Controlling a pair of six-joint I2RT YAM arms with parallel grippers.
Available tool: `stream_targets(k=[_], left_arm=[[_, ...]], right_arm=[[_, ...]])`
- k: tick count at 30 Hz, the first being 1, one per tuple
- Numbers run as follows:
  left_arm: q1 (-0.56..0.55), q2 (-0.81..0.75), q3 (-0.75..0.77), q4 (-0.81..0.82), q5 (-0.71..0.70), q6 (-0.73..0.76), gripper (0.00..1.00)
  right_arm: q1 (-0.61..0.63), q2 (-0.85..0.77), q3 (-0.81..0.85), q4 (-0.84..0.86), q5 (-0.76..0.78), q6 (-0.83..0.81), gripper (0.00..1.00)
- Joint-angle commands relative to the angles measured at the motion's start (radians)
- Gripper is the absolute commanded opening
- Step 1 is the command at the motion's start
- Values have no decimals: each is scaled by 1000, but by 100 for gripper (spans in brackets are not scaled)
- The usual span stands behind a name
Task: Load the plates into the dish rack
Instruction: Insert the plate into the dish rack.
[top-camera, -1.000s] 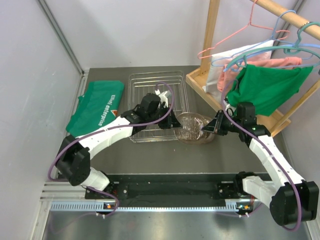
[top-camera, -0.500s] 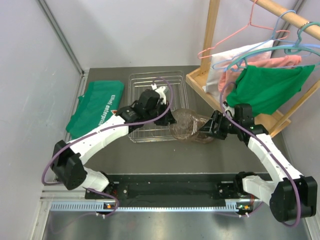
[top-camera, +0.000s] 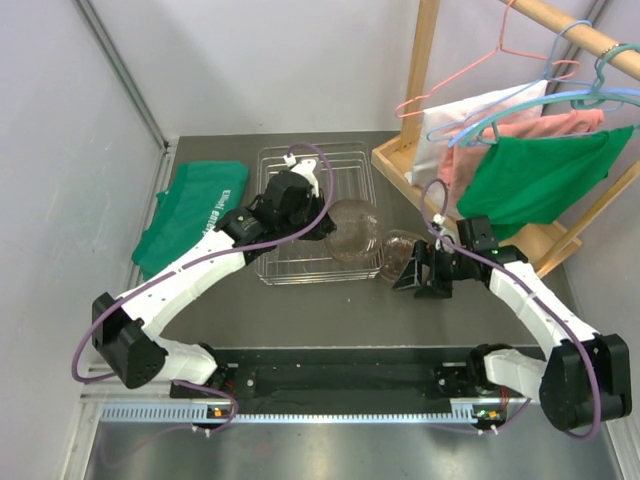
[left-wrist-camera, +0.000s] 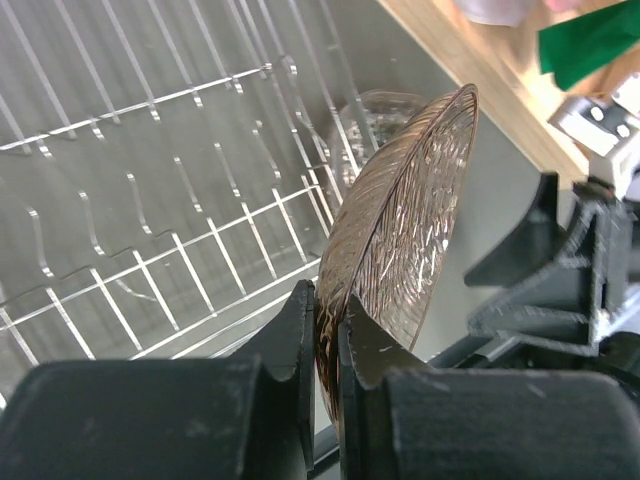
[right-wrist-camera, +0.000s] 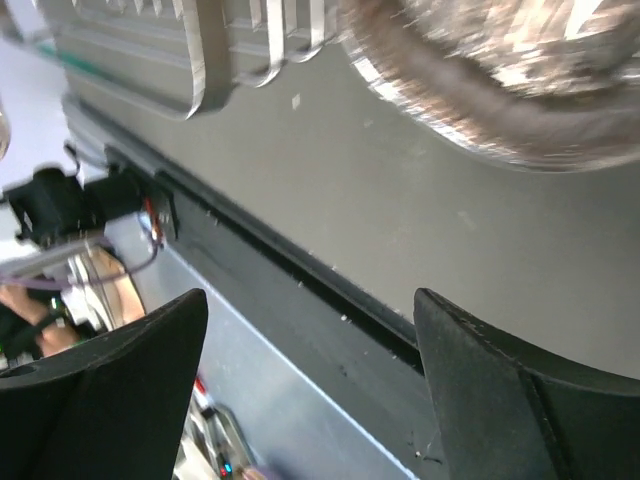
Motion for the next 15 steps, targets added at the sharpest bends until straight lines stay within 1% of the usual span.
stream_targets(k=[1, 3, 4, 6, 7, 9, 10, 11, 13, 15], left_arm=[[2, -42, 45, -17, -58, 21, 0], [2, -42, 46, -20, -62, 21, 0], [2, -45, 45, -20, -67, 21, 0], [2, -46, 48, -20, -67, 22, 0], [2, -47, 48, -22, -68, 24, 0], [2, -53, 46, -28, -71, 25, 0], [2, -53, 46, -29, -73, 28, 0], [2, -55, 43, -32, -76, 28, 0], [2, -58, 40, -32, -79, 27, 0], [2, -61, 35, -31, -75, 27, 0]], right_arm=[[130, -55, 16, 5, -98, -38, 85], [201, -70, 38, 23, -109, -25, 85], [253, -79, 62, 23, -83, -27, 85], [279, -99, 90, 8, -10, -24, 85], [279, -115, 113, 0, 106, -9, 85], [279, -168, 143, -35, 239, 18, 86], [278, -188, 178, -52, 388, 30, 86], [275, -217, 197, -75, 455, 48, 87], [262, -243, 244, -93, 608, 73, 91], [210, -276, 263, -95, 659, 97, 91]])
